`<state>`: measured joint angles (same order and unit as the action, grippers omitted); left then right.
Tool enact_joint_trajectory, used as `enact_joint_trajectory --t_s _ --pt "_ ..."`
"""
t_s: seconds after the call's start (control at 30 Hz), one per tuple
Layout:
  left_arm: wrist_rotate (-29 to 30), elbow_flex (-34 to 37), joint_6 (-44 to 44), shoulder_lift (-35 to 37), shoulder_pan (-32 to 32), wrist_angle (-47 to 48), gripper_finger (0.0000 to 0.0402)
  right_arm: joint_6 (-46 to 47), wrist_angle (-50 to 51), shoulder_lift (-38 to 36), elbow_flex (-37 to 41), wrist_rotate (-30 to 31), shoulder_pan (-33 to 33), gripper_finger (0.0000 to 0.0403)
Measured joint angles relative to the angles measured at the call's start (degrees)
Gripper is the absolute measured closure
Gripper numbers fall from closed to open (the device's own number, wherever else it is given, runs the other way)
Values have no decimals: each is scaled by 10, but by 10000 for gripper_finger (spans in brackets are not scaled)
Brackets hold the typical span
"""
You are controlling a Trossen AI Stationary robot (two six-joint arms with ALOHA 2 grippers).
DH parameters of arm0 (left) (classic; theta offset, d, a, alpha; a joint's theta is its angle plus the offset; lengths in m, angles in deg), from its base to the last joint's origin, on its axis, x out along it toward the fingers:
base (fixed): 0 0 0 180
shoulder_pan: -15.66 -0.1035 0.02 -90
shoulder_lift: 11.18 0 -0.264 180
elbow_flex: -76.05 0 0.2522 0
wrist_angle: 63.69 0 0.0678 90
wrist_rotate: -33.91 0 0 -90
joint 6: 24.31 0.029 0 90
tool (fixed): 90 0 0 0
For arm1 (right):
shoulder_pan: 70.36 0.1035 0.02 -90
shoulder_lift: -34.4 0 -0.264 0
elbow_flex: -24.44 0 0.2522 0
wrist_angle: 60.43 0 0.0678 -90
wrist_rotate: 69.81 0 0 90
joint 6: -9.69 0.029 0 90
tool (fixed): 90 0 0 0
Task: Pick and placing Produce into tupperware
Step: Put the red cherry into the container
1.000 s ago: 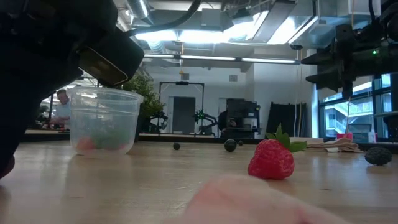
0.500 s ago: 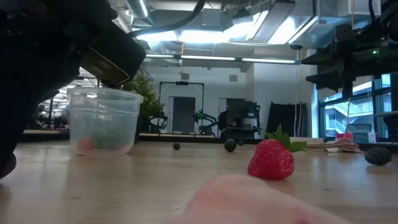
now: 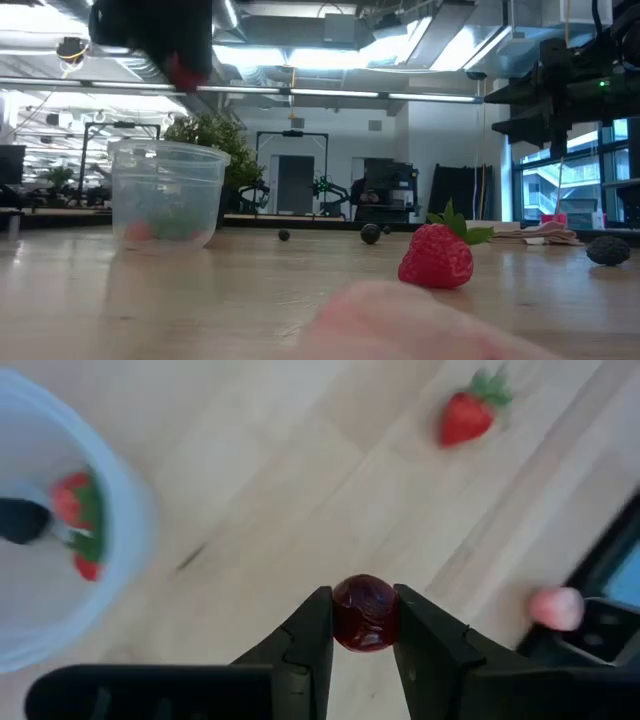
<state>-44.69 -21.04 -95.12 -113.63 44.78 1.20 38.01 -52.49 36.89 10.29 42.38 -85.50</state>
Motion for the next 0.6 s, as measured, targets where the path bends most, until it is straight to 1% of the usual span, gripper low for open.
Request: enact_joint_trajectory --t_s 0.1,0.17,0.27,0.37,0.43,0.6 --pt "33 0 0 41 -6 29 323 0 3 0 0 0 0 108" --pt "48 -1 -2 65 -13 68 324 0 4 0 0 -3 0 108" --pt "50 -1 -18 84 -28 159 322 -1 7 0 0 -8 0 108" --pt "48 -1 -33 87 -45 235 321 -1 7 0 0 -9 0 108" --pt "48 -1 -18 86 -58 245 321 -1 9 0 0 -9 0 108" --pt "61 0 25 82 -94 231 324 -2 10 0 0 -9 0 108"
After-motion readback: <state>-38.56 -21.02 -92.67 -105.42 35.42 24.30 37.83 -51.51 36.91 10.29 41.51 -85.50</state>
